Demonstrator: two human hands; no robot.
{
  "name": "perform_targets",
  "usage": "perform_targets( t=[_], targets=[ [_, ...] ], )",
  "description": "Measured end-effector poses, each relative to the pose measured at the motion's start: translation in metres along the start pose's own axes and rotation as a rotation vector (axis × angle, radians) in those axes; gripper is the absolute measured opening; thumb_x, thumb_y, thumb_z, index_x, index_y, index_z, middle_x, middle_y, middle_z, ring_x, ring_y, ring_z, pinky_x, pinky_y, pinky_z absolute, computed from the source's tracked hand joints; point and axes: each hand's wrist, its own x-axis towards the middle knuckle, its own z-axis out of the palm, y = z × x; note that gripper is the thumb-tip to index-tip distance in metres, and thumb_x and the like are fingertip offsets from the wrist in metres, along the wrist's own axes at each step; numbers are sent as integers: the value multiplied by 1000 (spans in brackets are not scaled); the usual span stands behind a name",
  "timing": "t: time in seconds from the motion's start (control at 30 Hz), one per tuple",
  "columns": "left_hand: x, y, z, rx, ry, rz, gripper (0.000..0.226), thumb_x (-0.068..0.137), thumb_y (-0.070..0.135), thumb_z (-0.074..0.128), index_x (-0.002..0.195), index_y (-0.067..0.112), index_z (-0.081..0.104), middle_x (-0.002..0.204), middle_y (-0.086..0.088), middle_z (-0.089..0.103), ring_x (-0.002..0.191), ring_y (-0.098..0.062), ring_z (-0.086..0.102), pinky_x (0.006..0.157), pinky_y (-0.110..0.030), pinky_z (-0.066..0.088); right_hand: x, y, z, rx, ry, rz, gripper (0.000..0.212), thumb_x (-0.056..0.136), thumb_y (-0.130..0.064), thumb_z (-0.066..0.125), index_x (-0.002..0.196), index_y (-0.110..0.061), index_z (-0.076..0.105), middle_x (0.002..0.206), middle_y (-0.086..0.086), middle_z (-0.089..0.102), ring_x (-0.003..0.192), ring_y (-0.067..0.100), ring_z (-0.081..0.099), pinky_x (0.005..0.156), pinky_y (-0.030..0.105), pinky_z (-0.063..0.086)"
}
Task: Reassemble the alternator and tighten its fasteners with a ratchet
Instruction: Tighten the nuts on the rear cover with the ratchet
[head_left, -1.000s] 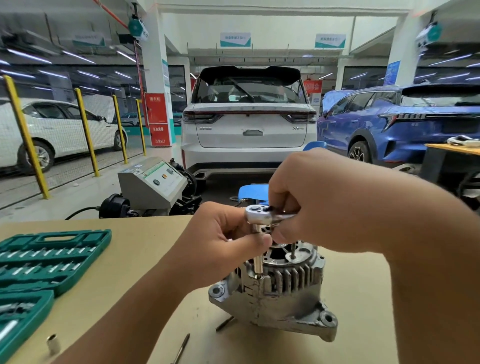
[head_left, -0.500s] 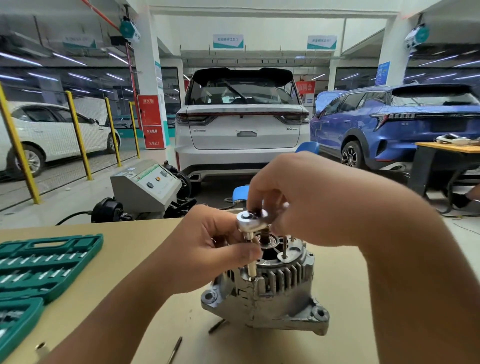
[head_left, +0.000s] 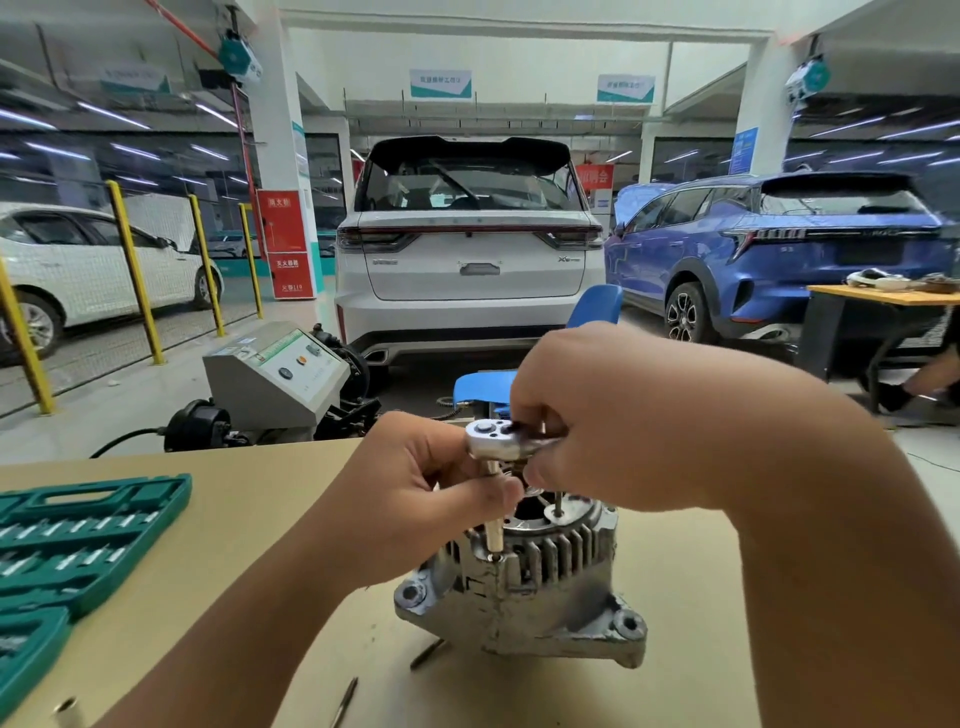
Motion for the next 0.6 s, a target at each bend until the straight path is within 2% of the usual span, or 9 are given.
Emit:
perform_targets(
  t=[0.1, 0.17, 0.27, 0.33, 0.37, 0.4, 0.47, 0.5, 0.6],
  targets=[
    [0, 4, -1, 21, -79, 21, 10, 89, 29, 75, 83, 22, 78, 66, 12, 64, 60, -3, 53, 61, -18, 42, -5, 1, -5, 44, -40, -14, 13, 89, -25, 72, 89, -31, 61, 83, -12, 56, 69, 4, 53, 52, 21, 37],
    [-1, 6, -4, -4, -96, 16, 11, 87, 28, 75, 80, 19, 76, 65, 9, 63, 59, -3, 53, 60, -16, 42, -2, 1, -5, 72, -4, -22, 22, 90, -19, 71, 95, -40, 69, 88, -15, 59, 76, 4, 55, 57, 19, 43],
    [-2, 6, 3, -22, 32, -16, 27, 83, 36, 75, 73, 11, 72, 56, -3, 50, 52, -14, 40, 53, -26, 33, 3, -2, -1, 9, 50, -2, 18, 91, -15, 66, 97, -31, 74, 88, -9, 64, 74, 13, 61, 58, 24, 50],
    [-1, 7, 11, 2, 75, 13, 30, 84, 42, 75, 77, 13, 76, 56, -12, 50, 51, -25, 37, 51, -33, 30, 0, -1, -1, -18, 16, -1, 6, 91, -22, 68, 96, -25, 70, 81, -7, 63, 61, 9, 57, 48, 20, 45],
    [-1, 8, 13, 22, 59, 32, 26, 86, 43, 75, 79, 19, 78, 57, -9, 54, 52, -28, 40, 51, -36, 32, -3, 0, -1, 0, 2, 3, 6, 89, -26, 71, 92, -27, 66, 77, -9, 59, 58, 5, 53, 45, 18, 41],
    [-1, 9, 12, 45, 34, 46, 18, 87, 42, 74, 79, 27, 78, 58, 0, 57, 53, -23, 44, 51, -34, 34, -5, 1, -3, 30, -8, 8, 14, 88, -27, 74, 89, -32, 62, 75, -11, 57, 59, 3, 51, 47, 19, 39],
    [-2, 11, 7, 52, -24, 53, 15, 89, 34, 75, 74, 36, 74, 60, 18, 57, 55, -6, 46, 55, -19, 37, -3, 3, -4, 94, 4, 1, 22, 87, -19, 74, 89, -39, 64, 74, -14, 58, 65, 2, 53, 53, 21, 41],
    [-2, 11, 4, 41, -35, 34, 16, 88, 31, 76, 73, 33, 74, 60, 19, 57, 55, -2, 47, 57, -16, 38, -1, 3, -2, 100, 24, 2, 25, 88, -14, 72, 92, -38, 67, 77, -14, 60, 69, 3, 55, 57, 22, 46],
    [-1, 7, 2, 30, 12, -14, 16, 86, 29, 77, 73, 21, 75, 58, 12, 56, 55, -7, 49, 58, -24, 41, 6, 0, 5, 32, 71, 5, 16, 90, -13, 66, 91, -28, 72, 77, -10, 59, 70, 10, 58, 57, 25, 51]
  ],
)
